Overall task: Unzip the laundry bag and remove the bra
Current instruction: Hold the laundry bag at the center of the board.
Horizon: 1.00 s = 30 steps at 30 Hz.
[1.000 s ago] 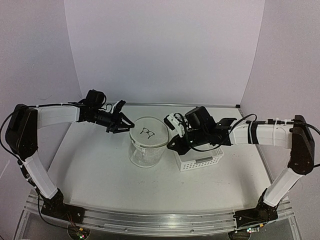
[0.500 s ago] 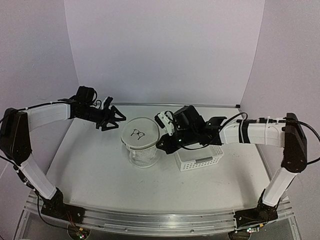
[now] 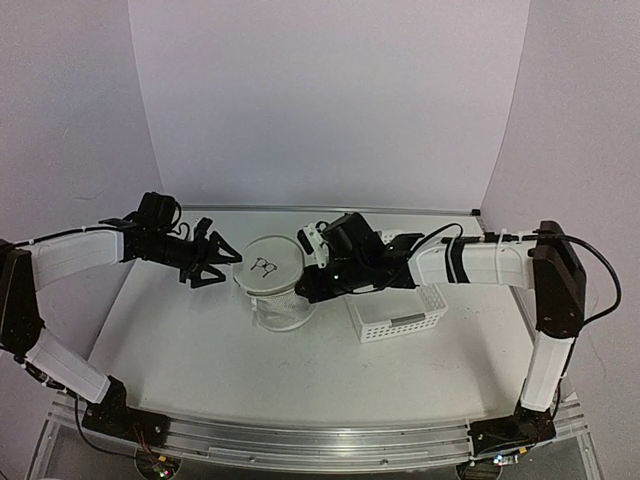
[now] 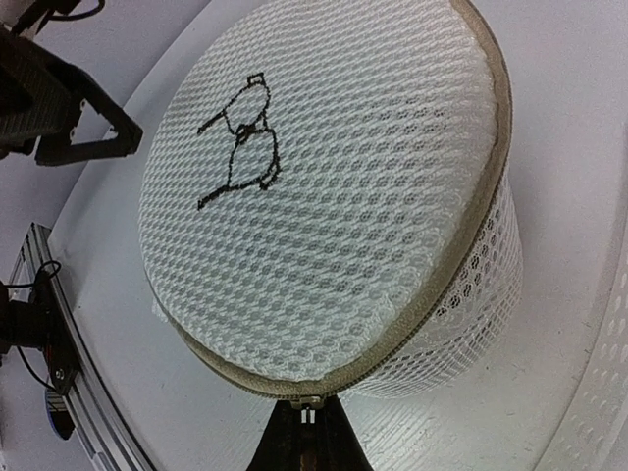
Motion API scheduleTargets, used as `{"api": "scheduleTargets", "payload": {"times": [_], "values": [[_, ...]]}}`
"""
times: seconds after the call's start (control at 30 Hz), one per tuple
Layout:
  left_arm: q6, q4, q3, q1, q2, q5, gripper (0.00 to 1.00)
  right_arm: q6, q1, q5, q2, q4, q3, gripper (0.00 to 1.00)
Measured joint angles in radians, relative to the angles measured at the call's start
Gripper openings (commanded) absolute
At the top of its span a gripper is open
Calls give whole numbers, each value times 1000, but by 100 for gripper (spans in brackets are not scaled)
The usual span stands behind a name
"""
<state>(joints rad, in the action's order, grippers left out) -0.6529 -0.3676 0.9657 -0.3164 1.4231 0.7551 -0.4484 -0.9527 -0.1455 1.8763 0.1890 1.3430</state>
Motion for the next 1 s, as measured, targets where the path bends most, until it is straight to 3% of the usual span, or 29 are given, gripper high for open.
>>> {"api": "scheduleTargets", "payload": {"times": [0.23,0.67,0.9,1.0], "values": [[-106,66,-89,-23,-55,17,77,-66,0,5,61,-40,74,0],[-309,324,-177,-95,-16,55,76,-102,-28,13,87,-74,130,0],[-375,414,-178,-100,45,50,74,-97,-46,24,87,-75,129,0],[-397,435,-178,-102,62,39,68,-91,-52,31,84,-85,119,0]]}}
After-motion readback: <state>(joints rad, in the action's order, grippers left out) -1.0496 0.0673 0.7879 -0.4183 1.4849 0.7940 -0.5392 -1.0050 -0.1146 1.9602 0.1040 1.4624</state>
